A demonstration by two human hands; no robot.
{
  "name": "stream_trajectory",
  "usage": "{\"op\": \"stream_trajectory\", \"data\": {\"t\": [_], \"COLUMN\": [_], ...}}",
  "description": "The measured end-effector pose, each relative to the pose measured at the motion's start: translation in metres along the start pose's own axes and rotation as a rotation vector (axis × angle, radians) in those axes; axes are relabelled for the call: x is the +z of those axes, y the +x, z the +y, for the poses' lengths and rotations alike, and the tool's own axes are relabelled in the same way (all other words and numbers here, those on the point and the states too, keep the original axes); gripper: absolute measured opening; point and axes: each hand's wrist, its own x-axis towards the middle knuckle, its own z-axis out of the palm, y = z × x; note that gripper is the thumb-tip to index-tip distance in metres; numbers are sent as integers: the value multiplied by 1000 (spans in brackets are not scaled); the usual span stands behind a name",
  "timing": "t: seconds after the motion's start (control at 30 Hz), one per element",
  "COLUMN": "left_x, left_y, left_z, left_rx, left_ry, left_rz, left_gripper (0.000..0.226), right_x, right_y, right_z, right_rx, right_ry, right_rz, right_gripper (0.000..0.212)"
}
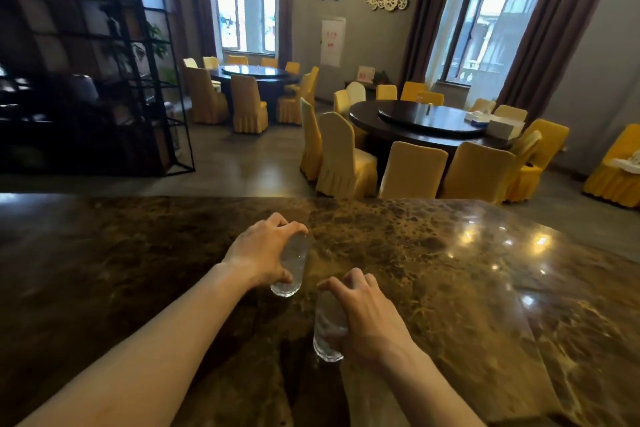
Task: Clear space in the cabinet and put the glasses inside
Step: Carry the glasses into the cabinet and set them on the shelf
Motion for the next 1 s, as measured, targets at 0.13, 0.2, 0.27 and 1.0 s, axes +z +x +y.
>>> {"op": "stream_trajectory", "data": {"t": [0.13, 0.2, 0.27, 1.0], "left_x": [-6, -6, -4, 107], "left_y": [-65, -97, -129, -308], "left_z": [37, 57, 76, 60], "left_rx": [-99, -148, -197, -294], "left_ry": [11, 18, 20, -28], "left_rz": [34, 40, 37, -27], "left_gripper": [91, 91, 91, 91], "right_x": [-10, -12, -12, 98], "right_y": [-46, -70, -93, -163], "right_z": [2, 3, 4, -46], "right_rx": [-93, -134, -161, -166], "right_ry": [14, 20, 37, 93], "right_rz": [8, 7, -12, -127], "right_gripper": [73, 73, 75, 75]}}
